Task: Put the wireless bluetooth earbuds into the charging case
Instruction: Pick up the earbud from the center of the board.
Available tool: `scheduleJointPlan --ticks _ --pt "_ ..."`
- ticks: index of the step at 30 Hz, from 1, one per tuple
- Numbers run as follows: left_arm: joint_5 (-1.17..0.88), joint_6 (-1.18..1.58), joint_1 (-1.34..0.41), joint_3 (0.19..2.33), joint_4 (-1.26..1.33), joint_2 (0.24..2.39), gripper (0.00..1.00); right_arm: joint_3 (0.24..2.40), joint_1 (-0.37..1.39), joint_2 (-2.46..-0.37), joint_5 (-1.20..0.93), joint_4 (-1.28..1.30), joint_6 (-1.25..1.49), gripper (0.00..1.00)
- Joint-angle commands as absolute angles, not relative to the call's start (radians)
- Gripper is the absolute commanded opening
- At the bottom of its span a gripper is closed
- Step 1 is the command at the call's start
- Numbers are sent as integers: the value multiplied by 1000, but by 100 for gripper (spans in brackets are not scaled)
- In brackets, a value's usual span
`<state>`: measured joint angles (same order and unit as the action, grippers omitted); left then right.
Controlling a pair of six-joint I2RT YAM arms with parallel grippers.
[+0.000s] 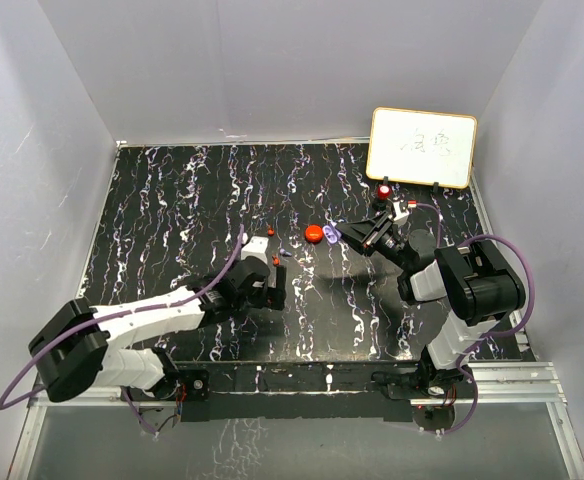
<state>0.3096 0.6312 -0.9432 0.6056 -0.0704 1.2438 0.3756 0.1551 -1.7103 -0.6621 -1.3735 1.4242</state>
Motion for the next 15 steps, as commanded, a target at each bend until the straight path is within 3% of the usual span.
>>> scheduleJointPlan --ticks 1,15 --pt "329 509 -948 601 29 1263 95 365 156 -1698 -673 -1456 1428 0" --pt "256 452 -943 611 112 1396 95 373 155 -1705 -678 -1453 1427 0"
